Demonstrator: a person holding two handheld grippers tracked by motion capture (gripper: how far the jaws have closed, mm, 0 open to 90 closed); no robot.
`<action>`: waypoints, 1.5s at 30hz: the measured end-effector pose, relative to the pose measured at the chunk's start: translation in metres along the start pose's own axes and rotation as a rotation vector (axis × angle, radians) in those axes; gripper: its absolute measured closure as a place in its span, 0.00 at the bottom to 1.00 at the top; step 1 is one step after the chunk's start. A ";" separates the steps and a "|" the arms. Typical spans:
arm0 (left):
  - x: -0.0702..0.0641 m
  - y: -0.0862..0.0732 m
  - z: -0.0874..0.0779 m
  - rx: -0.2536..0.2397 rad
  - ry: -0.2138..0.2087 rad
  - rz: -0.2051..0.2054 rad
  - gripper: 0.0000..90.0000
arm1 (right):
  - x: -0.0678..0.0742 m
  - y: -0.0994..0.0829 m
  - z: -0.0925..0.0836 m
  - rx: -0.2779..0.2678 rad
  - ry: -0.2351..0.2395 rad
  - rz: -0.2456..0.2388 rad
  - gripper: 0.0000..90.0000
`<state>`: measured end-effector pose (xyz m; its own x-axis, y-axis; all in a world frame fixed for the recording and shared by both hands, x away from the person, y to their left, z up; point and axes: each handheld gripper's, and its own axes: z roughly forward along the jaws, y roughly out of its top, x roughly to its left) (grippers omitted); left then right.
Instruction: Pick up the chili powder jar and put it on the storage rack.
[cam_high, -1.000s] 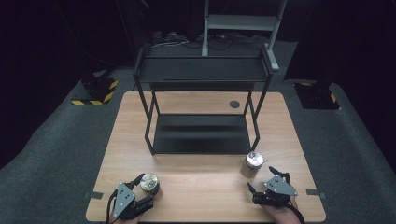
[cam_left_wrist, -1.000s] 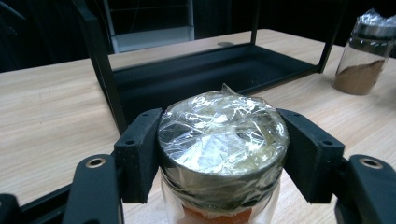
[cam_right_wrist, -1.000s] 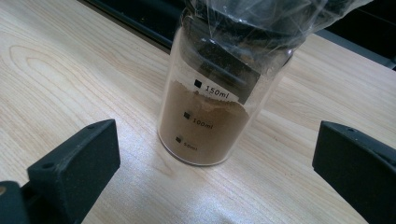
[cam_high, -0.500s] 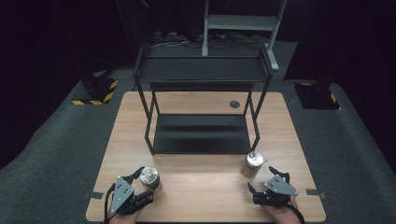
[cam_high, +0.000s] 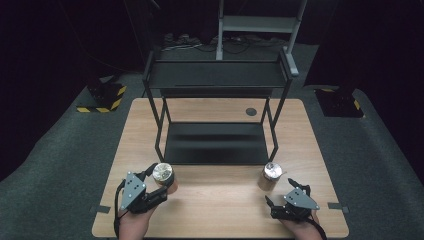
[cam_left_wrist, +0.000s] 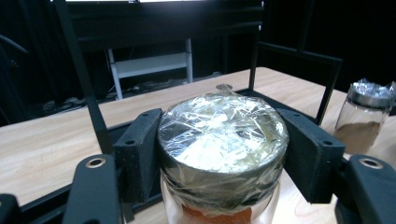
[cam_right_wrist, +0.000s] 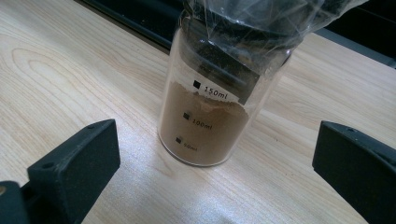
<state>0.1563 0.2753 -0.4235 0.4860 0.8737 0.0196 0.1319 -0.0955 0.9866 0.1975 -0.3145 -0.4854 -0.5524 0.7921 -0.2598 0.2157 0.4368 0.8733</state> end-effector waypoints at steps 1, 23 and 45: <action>0.000 0.003 0.002 -0.004 0.000 0.002 0.38 | 0.000 0.000 0.000 0.000 0.000 0.000 0.00; 0.008 0.044 0.017 -0.058 -0.007 0.024 0.38 | 0.000 0.000 0.000 0.001 0.001 0.003 0.00; 0.014 0.095 0.036 -0.120 -0.014 0.028 0.38 | -0.002 0.000 0.000 0.000 0.003 0.015 0.00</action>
<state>0.2066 0.2616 -0.3356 0.5002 0.8647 0.0459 0.0143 -0.0613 0.9980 0.1985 -0.3160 -0.4851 -0.5512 0.7974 -0.2458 0.2238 0.4250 0.8771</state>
